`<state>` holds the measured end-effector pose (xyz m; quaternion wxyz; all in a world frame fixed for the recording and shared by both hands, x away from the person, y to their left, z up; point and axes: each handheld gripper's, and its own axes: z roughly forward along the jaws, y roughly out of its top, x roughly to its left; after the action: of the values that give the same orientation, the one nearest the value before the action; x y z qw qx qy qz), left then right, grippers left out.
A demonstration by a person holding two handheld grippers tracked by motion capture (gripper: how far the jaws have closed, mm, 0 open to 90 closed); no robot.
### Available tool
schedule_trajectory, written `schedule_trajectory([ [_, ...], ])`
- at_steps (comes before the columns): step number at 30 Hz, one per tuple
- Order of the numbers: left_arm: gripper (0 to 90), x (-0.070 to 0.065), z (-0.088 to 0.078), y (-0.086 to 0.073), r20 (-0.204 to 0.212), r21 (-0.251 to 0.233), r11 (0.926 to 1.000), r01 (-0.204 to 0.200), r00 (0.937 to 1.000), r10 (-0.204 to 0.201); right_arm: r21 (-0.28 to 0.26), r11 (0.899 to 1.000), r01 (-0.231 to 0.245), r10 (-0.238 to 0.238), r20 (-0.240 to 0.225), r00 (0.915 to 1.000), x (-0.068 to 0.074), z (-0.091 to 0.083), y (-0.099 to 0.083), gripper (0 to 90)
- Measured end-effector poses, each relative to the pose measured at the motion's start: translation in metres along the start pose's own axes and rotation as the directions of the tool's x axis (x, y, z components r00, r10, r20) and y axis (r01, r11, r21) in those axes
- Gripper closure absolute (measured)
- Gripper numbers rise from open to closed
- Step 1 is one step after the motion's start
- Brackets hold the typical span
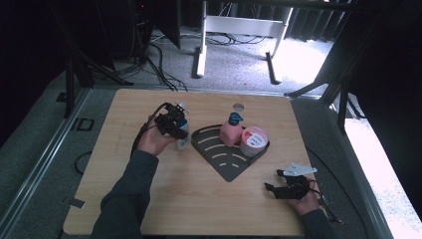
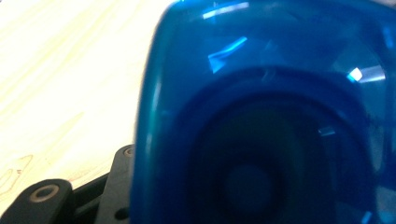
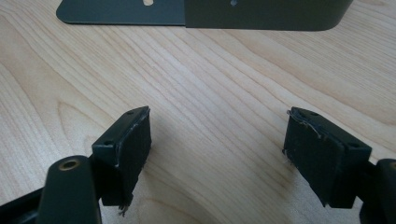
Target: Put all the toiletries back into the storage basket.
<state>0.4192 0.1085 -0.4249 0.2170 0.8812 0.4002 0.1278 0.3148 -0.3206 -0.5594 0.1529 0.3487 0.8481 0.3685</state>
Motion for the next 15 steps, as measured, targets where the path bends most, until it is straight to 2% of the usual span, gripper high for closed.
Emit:
schedule_trajectory([
  [15, 55.1, -0.005, -0.006, 0.011, 0.004, -0.008, 0.9996, -0.026, 0.9997, 0.026, 0.000, 1.000, 0.000, 0.000, 0.000, 1.0000, 0.000, 0.000, 0.000, 22.9],
])
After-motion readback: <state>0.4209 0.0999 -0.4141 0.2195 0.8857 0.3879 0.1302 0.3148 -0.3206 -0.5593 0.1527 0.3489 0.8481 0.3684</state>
